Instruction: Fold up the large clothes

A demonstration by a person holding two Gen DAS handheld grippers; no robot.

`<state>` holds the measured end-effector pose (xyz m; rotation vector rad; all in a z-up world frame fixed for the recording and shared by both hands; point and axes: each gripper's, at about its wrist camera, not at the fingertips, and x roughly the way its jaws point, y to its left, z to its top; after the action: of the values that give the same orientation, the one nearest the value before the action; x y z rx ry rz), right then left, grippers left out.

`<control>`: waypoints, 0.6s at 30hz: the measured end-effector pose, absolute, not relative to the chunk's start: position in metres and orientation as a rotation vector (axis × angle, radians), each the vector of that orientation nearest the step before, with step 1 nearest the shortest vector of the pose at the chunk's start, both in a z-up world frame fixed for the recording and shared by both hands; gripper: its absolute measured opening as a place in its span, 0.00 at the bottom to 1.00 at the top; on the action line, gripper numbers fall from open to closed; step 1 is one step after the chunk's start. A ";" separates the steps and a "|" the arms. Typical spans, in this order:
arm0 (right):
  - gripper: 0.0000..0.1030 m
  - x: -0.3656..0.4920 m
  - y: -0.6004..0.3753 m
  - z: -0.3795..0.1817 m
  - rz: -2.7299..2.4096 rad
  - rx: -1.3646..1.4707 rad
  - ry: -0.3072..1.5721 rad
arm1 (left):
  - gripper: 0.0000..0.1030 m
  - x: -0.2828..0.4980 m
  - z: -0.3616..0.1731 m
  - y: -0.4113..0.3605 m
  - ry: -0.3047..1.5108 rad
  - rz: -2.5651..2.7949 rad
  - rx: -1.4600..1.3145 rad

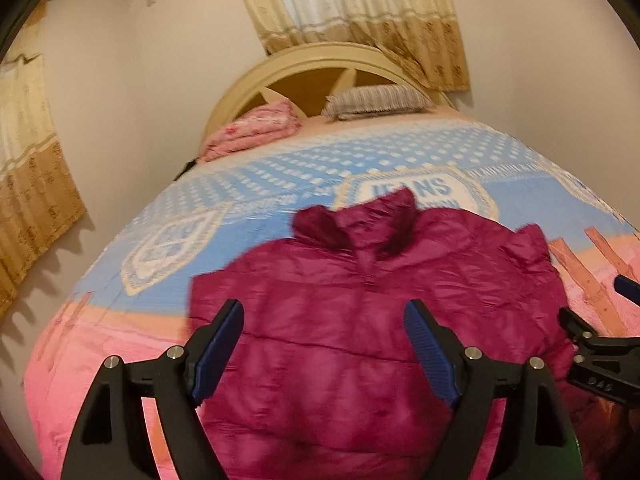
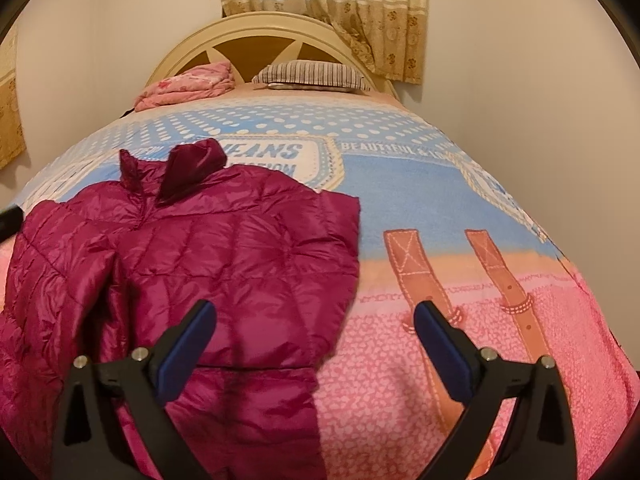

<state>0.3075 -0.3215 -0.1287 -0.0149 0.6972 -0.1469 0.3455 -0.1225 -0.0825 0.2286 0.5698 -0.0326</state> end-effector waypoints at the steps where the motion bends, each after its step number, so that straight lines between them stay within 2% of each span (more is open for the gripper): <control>1: 0.98 0.307 -0.319 -0.128 -0.143 -0.018 0.696 | 0.81 0.346 -0.081 -0.112 0.566 -0.017 0.224; 5: 0.98 0.306 -0.304 -0.117 -0.105 -0.012 0.685 | 0.84 0.356 -0.087 -0.063 0.571 0.090 0.226; 11: 0.98 0.310 -0.270 -0.107 -0.004 0.021 0.686 | 0.84 0.383 -0.122 0.008 0.674 0.258 0.184; 16: 0.97 0.322 -0.236 -0.118 0.127 0.058 0.764 | 0.84 0.394 -0.151 0.038 0.765 0.286 0.115; 17: 0.92 0.326 -0.229 -0.126 0.162 0.066 0.802 | 0.84 0.395 -0.155 0.042 0.776 0.289 0.106; 18: 0.65 0.330 -0.223 -0.133 0.188 0.065 0.837 | 0.84 0.396 -0.157 0.044 0.782 0.290 0.101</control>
<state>0.3300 -0.2234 -0.1327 0.0649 0.8374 0.1883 0.3960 0.0440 -0.1565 0.1010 0.7817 0.2897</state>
